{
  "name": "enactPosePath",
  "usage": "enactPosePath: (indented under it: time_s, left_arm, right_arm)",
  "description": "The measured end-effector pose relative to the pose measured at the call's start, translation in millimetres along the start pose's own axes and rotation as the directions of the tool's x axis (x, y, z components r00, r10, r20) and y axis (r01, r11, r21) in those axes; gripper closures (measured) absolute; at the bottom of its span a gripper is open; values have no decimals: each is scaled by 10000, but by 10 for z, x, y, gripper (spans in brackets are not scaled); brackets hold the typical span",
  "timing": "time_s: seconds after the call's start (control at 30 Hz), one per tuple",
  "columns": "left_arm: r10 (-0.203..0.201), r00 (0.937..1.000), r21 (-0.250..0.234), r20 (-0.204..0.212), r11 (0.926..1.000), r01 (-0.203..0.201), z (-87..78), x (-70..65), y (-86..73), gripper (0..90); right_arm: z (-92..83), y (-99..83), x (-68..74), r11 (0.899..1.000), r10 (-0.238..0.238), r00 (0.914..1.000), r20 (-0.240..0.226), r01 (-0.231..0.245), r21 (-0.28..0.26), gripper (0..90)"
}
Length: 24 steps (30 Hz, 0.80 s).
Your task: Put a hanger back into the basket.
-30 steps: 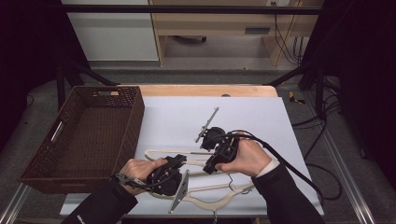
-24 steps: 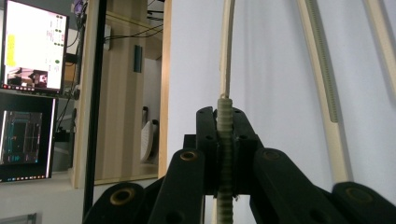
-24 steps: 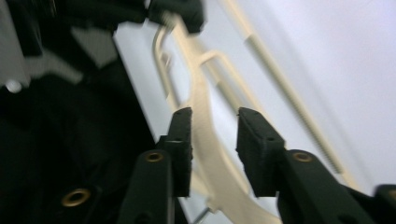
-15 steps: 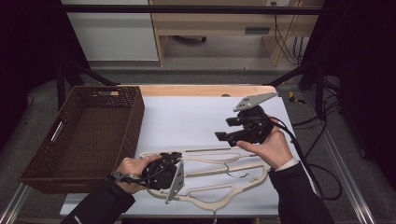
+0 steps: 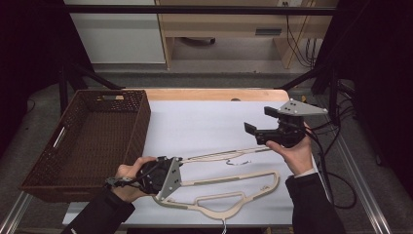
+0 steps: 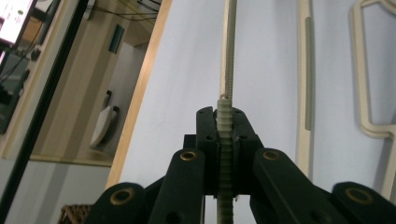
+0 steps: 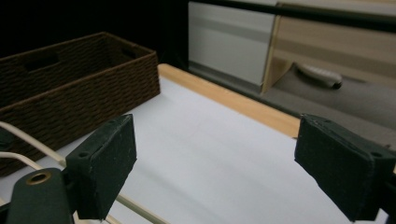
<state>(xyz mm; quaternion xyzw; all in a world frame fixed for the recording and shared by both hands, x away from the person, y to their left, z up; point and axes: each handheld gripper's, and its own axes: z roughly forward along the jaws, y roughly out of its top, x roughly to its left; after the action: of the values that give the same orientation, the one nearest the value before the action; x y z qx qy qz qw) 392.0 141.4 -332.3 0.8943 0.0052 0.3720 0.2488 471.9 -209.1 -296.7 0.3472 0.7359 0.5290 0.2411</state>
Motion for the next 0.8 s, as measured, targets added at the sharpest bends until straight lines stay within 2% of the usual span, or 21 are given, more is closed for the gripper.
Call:
enactPosePath:
  time_s: [0.03,0.07,0.1,0.13,0.2,0.27,0.37,0.4,0.43,0.47,0.5,0.57,0.63,0.67,0.73,0.77,0.8]
  left_arm:
    - [-498,9987,-212,91,9985,500,-21,30,-41,854]
    - [-669,9976,-185,158,9976,672,-38,58,-61,854]
    - [-669,9976,-185,158,9976,672,-38,58,-61,854]
    - [-1269,9917,-364,196,9912,1275,-60,98,-103,854]
    - [-1528,9881,-325,186,9876,1533,-90,151,-140,854]
    - [-1955,9806,-149,131,9806,1957,-111,205,-168,854]
    - [-2609,9653,-176,43,9652,2610,-148,299,-215,854]
    - [-2873,9578,-271,106,9574,2875,-163,332,-230,854]
    - [-2978,9546,-360,97,9539,2979,-186,365,-245,854]
    - [-3171,9483,-392,112,9475,3173,-211,402,-257,854]
    - [-3171,9483,-392,112,9475,3173,-211,402,-257,854]
    - [-3590,9332,-700,142,9307,3591,-288,493,-285,854]
    - [-3833,9236,-827,92,9202,3827,-339,545,-300,854]
    - [-4009,9161,-920,86,9119,4000,-359,570,-310,854]
    - [-4195,9077,-997,15,9032,4176,-406,626,-345,853]
    - [-4195,9077,-997,15,9032,4176,-406,626,-345,854]
    - [-4292,9032,-1115,50,8973,4271,-429,656,-370,854]
  right_arm:
    - [-57,-41,-51,9995,65,9997,250,-57,-324,115]
    - [-78,-55,-70,9991,175,9993,324,-163,-391,108]
    - [-78,-55,-70,9991,175,9993,324,-163,-391,108]
    - [-157,-97,-115,9967,503,9977,457,-473,-652,102]
    - [-220,-135,-147,9951,593,9967,551,-547,-823,93]
    - [-286,-181,-179,9941,622,9964,574,-567,-927,84]
    - [-337,-261,-199,9951,627,9963,589,-579,-807,61]
    - [-341,-289,-193,9956,648,9960,619,-604,-713,54]
    - [-338,-322,-183,9962,618,9958,670,-574,-660,51]
    - [-335,-355,-173,9971,571,9961,677,-534,-544,45]
    - [-332,-388,-160,9976,541,9961,702,-508,-475,44]
    - [-330,-455,-128,9981,492,9972,560,-471,-390,44]
    - [-321,-516,-92,9981,506,9974,515,-488,-370,44]
    - [-320,-544,-80,9985,453,9980,430,-440,-313,43]
    - [-314,-597,-52,9984,485,9982,347,-473,-323,39]
    - [-311,-622,-41,9982,515,9982,318,-504,-333,39]
    - [-311,-622,-41,9982,515,9982,318,-504,-333,39]
